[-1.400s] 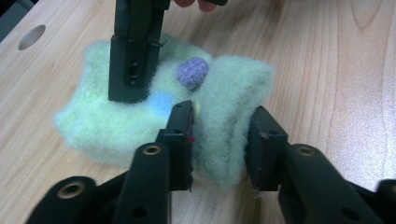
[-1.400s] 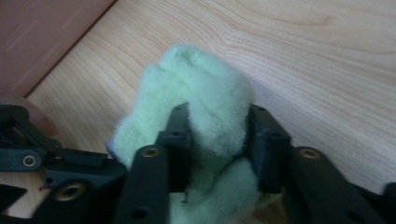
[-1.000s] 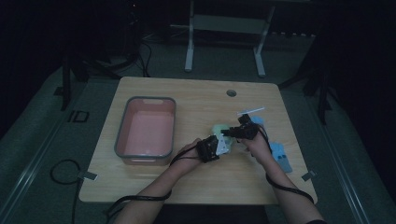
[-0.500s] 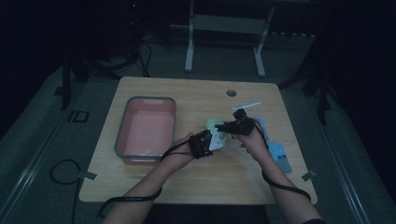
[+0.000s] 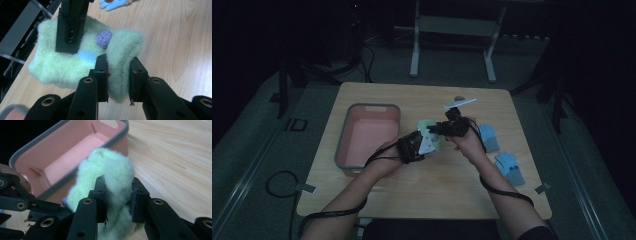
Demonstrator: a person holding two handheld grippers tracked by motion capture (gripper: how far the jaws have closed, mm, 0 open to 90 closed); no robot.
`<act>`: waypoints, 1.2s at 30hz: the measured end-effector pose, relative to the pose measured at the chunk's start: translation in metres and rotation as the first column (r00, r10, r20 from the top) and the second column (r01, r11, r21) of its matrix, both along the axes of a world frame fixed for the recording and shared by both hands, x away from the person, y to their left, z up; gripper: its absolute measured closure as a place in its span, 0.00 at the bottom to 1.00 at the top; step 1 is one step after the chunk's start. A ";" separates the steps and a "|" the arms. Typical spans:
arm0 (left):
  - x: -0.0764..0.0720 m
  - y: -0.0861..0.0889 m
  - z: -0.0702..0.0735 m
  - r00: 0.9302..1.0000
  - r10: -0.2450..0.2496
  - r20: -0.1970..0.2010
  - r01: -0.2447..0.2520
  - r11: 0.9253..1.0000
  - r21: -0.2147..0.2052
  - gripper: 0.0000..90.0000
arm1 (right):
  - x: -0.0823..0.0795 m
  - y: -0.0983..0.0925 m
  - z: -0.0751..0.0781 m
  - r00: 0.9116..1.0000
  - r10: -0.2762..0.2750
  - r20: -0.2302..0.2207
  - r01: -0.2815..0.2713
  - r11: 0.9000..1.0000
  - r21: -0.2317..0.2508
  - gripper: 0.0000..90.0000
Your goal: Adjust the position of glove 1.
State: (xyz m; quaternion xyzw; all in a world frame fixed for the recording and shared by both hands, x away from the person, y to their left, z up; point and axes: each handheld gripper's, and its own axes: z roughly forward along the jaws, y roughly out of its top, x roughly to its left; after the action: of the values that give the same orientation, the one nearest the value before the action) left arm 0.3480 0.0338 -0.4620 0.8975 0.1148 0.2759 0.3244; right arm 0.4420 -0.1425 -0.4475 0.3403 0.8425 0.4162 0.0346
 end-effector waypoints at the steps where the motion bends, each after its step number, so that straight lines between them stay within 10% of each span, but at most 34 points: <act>1: 0.000 0.004 0.002 1.000 0.001 -0.002 -0.001 1.000 0.001 0.82 | 0.000 0.008 0.003 1.000 0.010 0.008 -0.010 1.000 -0.003 0.79; 36: -0.016 0.150 0.003 0.996 0.087 -0.034 -0.085 0.994 0.064 0.82 | -0.002 0.170 0.007 0.987 0.164 0.004 -0.164 0.987 -0.004 0.79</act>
State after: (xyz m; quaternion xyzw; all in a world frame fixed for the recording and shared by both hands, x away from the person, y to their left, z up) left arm 0.3324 0.1838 -0.4586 0.9062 0.1508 0.2768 0.2820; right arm 0.4397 0.0271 -0.4408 0.2690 0.8682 0.4170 0.0029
